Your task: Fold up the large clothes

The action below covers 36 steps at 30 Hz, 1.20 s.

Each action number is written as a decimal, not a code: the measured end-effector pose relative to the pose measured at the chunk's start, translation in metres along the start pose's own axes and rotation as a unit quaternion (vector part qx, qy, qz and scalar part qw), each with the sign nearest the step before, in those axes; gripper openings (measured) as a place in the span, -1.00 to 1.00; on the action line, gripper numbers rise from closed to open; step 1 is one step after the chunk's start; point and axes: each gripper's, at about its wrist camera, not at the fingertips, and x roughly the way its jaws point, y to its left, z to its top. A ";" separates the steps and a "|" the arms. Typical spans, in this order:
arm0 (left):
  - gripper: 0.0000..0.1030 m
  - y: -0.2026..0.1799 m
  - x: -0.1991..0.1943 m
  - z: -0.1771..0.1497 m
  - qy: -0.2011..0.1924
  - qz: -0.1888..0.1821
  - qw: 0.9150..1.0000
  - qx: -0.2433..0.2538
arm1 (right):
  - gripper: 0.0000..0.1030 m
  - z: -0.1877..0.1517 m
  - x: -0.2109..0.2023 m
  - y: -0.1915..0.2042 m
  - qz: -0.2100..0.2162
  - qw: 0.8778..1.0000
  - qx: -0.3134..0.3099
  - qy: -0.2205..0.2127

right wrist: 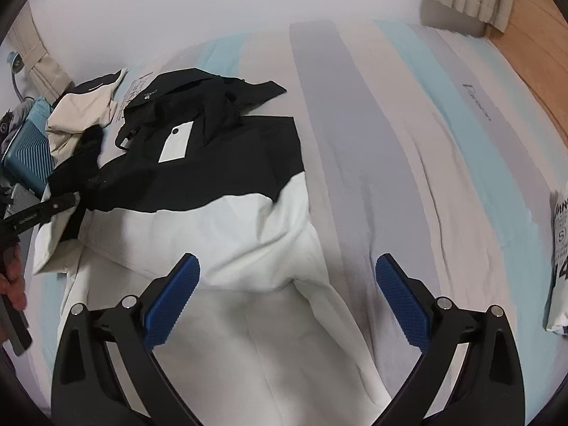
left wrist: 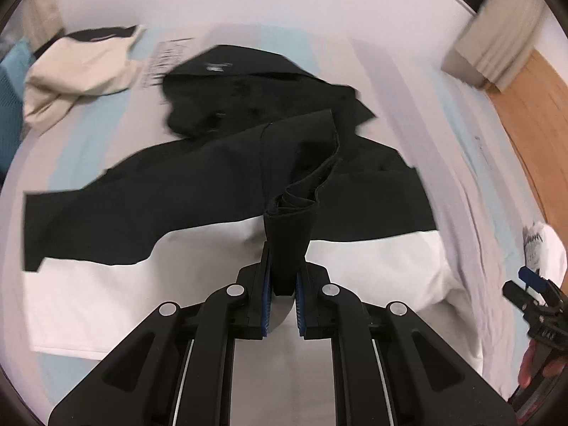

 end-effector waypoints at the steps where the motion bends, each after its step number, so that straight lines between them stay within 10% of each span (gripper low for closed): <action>1: -0.82 -0.016 0.003 0.000 -0.001 -0.005 1.000 0.012 | 0.85 -0.001 0.000 -0.001 -0.002 1.000 -0.002 0.001; 18: -0.82 -0.160 0.054 -0.007 0.031 0.000 0.997 0.066 | 0.85 -0.020 -0.003 -0.055 -0.020 1.000 0.015 0.005; 36: -0.76 -0.216 0.121 -0.031 0.056 0.030 0.992 0.112 | 0.85 -0.044 0.008 -0.102 -0.035 0.999 0.006 0.018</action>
